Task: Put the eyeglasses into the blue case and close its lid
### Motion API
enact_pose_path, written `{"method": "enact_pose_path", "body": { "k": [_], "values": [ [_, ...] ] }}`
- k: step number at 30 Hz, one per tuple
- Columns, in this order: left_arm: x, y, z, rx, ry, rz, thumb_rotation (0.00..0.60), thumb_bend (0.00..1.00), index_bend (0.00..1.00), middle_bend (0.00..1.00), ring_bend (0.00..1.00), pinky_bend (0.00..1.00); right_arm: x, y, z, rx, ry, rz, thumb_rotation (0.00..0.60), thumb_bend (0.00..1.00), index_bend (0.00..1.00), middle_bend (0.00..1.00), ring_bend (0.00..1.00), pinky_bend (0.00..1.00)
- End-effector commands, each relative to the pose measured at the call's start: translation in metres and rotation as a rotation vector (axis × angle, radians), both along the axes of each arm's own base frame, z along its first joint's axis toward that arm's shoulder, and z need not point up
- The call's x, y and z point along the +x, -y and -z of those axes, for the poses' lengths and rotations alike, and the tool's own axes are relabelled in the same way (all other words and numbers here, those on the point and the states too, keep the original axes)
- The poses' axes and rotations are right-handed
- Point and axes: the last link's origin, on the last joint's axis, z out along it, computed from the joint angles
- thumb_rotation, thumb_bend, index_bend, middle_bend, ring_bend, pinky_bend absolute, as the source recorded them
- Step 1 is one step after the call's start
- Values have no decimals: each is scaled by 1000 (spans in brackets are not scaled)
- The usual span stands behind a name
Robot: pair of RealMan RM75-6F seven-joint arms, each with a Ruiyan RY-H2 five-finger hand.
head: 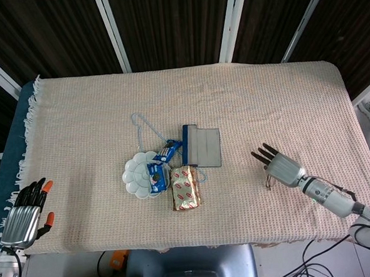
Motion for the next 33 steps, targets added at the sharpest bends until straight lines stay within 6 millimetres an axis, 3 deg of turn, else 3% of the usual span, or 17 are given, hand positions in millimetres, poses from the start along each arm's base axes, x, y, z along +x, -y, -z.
{"method": "enact_pose_path", "body": {
  "k": [1,7,18,33],
  "values": [
    [0,0,0,-3,0,2,600,440,0,0,0,115,3,4,0,-18,15,2,600,582,705,54,0,0],
    [0,0,0,-3,5,1,600,440,0,0,0,115,20,24,5,-57,40,-15,600,589,715,56,0,0],
    [-1,-1,-2,-12,16,0,600,440,0,0,0,115,75,71,26,-127,7,-98,600,588,711,58,0,0],
    [-2,-3,-3,-43,34,2,600,438,0,0,0,115,145,102,66,-134,-34,-201,600,588,706,58,0,0]
  ]
}}
